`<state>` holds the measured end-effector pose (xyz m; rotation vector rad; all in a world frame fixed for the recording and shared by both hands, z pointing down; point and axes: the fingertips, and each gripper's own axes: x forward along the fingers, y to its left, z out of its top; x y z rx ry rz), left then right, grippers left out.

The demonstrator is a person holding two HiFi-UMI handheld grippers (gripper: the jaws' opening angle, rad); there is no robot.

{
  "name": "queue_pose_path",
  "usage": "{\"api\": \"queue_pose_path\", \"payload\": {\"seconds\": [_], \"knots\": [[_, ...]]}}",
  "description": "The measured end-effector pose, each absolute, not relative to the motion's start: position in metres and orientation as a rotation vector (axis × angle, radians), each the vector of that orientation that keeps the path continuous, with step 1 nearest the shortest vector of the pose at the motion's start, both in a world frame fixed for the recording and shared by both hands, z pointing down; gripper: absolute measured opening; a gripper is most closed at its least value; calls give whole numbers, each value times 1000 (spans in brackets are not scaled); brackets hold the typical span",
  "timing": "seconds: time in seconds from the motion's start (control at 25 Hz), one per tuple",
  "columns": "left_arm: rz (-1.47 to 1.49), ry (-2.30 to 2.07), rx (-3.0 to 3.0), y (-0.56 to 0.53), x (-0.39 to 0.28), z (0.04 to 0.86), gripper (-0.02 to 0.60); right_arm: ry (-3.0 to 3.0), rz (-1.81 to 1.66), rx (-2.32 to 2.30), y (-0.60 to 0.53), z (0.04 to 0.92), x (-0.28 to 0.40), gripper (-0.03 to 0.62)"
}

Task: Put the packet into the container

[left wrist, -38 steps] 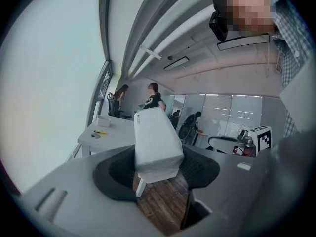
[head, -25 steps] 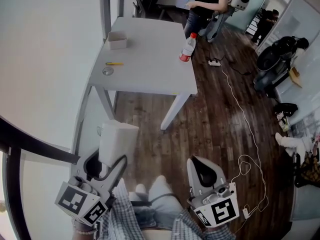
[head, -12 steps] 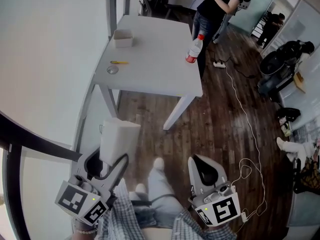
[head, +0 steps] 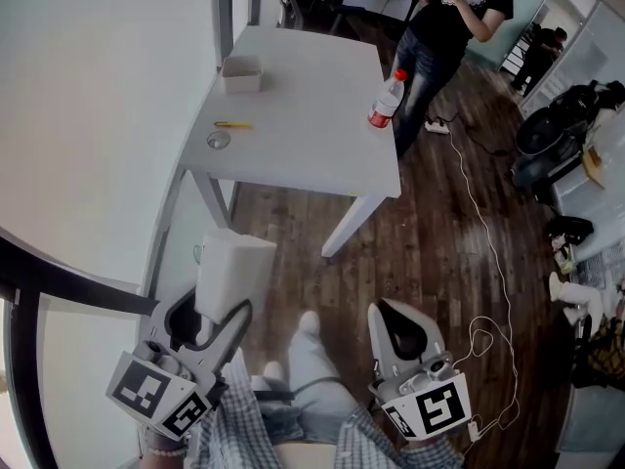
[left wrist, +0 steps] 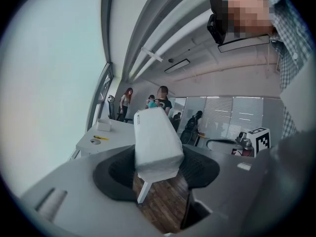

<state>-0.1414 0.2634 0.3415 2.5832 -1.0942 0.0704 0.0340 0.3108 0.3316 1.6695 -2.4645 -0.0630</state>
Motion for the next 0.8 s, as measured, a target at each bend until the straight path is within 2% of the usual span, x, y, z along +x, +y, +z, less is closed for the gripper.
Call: {"api": "queue_pose_path", "payload": {"seconds": [0.8], "knots": [[33, -1162, 2531, 184, -92, 330, 258, -2539, -47, 1590, 217, 330, 85, -2]]}}
